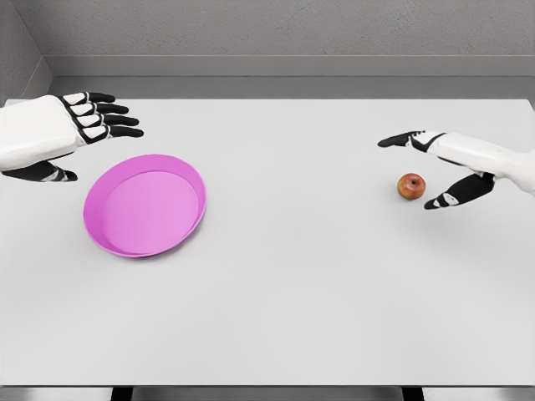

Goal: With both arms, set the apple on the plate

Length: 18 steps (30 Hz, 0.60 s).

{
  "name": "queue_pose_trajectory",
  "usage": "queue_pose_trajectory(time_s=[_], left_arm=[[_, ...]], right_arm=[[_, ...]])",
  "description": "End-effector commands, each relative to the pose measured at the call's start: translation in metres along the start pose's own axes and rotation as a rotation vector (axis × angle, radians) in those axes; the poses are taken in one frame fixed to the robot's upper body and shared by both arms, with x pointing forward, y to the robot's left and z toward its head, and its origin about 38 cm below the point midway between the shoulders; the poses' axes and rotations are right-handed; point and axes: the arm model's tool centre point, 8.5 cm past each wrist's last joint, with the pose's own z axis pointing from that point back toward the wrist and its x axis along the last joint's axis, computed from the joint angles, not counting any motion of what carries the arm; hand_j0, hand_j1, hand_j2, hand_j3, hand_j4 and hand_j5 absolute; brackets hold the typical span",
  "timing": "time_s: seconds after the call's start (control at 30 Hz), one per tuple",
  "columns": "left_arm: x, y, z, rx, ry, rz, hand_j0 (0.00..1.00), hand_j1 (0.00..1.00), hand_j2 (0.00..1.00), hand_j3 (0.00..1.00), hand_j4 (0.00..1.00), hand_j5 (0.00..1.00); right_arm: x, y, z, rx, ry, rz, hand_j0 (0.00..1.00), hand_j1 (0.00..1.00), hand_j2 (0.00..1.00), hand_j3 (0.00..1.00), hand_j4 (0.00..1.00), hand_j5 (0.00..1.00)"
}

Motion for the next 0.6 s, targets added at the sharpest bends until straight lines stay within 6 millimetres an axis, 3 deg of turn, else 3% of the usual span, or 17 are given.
queue_pose_trajectory(time_s=[0.0,0.37,0.57], left_arm=[[0.0,0.001,0.0,0.004,0.0,0.005,1.0,1.0,1.0,1.0,1.0,1.0],[0.0,0.001,0.0,0.004,0.0,0.005,1.0,1.0,1.0,1.0,1.0,1.0],[-0.001,0.001,0.001,0.005,0.003,0.005,1.0,1.0,1.0,1.0,1.0,1.0]], right_arm=[[-0.013,0.015,-0.007,0.019,0.03,-0.041,1.0,1.0,1.0,1.0,1.0,1.0],[-0.042,0.035,-0.01,0.045,0.091,-0.081,1.0,1.0,1.0,1.0,1.0,1.0],[-0.049,0.026,-0.008,0.026,0.109,-0.08,1.0,1.0,1.0,1.0,1.0,1.0]])
